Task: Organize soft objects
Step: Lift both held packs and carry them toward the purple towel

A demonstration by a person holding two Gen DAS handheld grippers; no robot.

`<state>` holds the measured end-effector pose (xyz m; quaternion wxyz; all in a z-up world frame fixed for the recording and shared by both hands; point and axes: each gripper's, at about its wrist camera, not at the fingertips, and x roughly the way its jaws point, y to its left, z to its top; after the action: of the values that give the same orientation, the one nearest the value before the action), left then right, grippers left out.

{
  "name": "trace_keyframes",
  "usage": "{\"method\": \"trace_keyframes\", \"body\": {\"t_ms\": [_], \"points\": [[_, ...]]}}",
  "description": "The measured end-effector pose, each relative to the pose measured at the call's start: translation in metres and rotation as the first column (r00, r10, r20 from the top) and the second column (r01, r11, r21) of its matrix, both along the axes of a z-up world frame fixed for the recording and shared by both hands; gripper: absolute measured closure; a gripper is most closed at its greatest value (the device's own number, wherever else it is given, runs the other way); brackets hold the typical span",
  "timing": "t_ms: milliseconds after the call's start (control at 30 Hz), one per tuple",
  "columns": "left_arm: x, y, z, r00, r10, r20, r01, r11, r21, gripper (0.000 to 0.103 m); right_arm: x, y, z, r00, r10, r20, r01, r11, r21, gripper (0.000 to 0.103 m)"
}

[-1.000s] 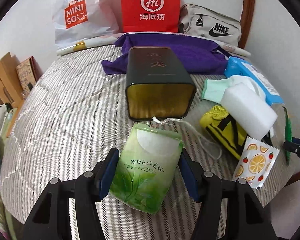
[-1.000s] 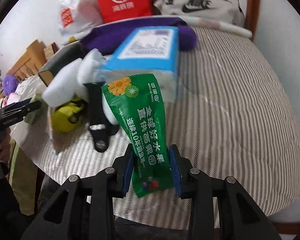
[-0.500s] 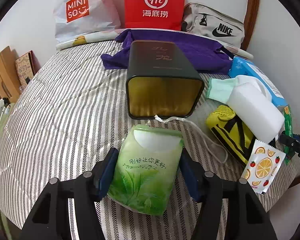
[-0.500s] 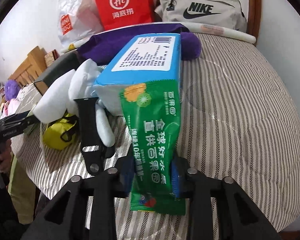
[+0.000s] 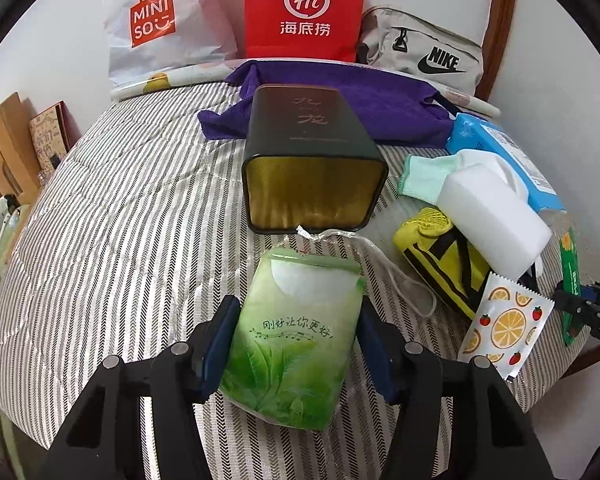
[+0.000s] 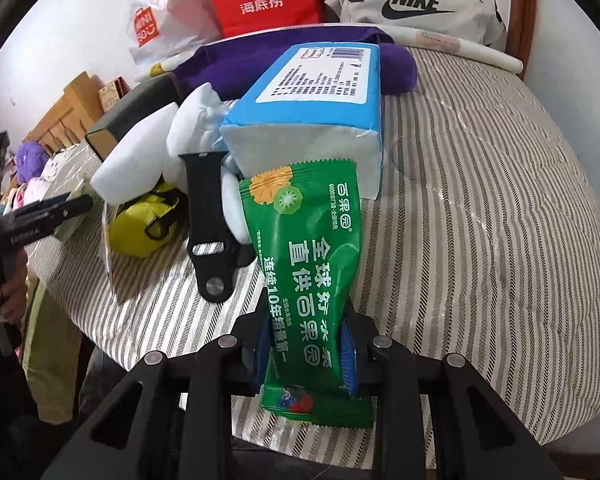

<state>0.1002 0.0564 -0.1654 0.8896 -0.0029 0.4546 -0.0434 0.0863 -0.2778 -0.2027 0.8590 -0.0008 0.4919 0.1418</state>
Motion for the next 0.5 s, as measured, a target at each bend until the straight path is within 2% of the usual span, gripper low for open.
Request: {"method": "trace_keyframes", "body": {"t_ms": [233,367,500], "points": [[0.001,-0.001,-0.001,1.0,0.004,-0.004,-0.004,1.0,-0.015,0.047,0.009,0.015,0.0,0.999,0.046,-0.001,-0.046,0.993,-0.11,0.072],[-0.001,0.001,0.007,1.0,0.005,0.01,-0.005,1.0,-0.028,0.047,0.01,0.009,0.003,0.999,0.043,-0.023,-0.045,0.996,-0.076,0.073],[-0.002,0.006,0.02,1.0,0.007,0.03,-0.006,0.999,-0.051,0.047,0.004,0.002,0.022,0.999,0.035,0.023,-0.034,0.999,-0.036,0.073]]}}
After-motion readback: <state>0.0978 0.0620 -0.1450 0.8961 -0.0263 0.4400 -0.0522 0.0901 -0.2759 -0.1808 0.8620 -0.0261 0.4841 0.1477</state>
